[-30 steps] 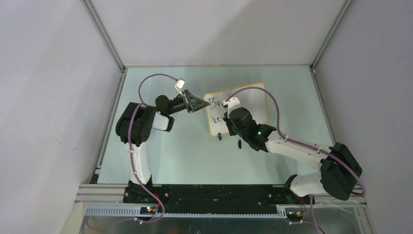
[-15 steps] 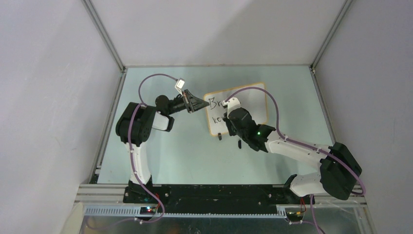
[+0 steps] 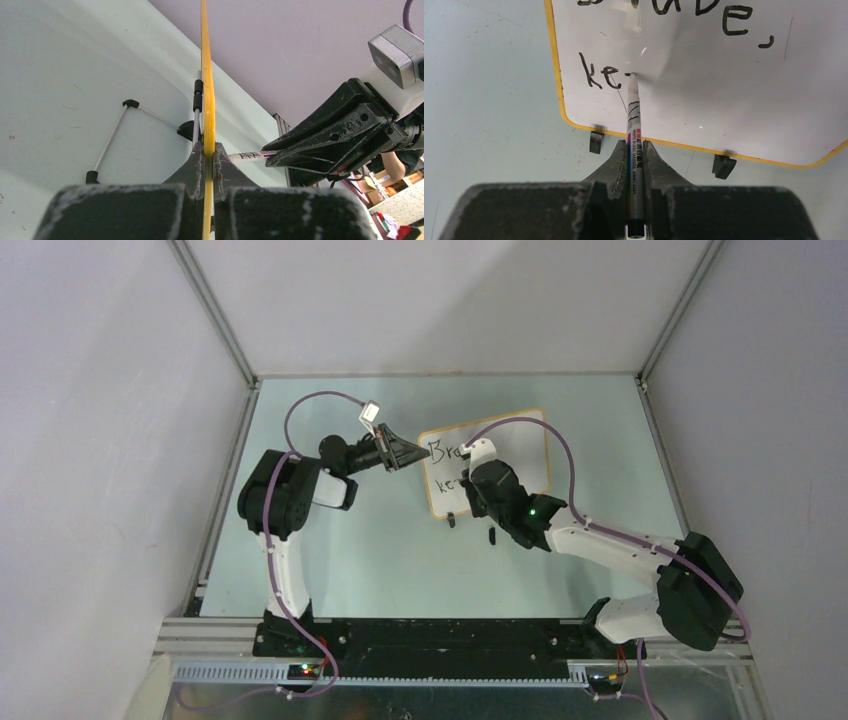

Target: Write a sentence on the whiteboard

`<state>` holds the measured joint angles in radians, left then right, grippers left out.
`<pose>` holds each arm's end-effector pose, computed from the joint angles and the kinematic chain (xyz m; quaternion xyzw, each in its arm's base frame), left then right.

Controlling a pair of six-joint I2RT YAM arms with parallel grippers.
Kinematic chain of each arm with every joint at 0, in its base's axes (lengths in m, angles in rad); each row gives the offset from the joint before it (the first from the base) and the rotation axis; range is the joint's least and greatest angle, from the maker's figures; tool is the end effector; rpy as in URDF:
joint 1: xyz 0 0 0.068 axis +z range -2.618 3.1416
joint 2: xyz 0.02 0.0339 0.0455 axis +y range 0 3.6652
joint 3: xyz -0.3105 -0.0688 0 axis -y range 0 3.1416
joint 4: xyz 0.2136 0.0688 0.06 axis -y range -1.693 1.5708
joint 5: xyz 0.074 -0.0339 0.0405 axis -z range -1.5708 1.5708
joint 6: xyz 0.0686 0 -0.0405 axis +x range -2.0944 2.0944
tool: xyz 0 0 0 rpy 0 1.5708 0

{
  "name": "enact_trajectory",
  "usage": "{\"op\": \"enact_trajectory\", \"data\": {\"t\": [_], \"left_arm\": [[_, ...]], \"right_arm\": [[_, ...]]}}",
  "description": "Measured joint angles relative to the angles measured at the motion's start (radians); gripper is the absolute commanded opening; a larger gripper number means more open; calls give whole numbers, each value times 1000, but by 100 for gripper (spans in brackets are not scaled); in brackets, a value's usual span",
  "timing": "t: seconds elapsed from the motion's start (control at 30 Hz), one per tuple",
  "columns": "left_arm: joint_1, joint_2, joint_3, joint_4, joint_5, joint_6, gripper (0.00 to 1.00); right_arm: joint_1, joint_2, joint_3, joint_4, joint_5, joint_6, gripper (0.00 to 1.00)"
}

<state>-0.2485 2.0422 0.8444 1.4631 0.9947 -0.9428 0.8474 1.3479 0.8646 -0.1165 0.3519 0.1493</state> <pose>0.3757 -0.1547 0.2423 0.1748 0.6309 -0.6316 0.4154 0.2048 0.1962 0.2921 -0.2211 0.8462 0.0836 0.4776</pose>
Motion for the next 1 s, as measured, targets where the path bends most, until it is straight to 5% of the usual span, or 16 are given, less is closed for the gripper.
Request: {"op": "enact_trajectory", "data": {"t": [1.0], "left_arm": [[0,0,0,0,0,0,0]], "right_arm": [[-14,-8,2,-18,3,7,0]]}}
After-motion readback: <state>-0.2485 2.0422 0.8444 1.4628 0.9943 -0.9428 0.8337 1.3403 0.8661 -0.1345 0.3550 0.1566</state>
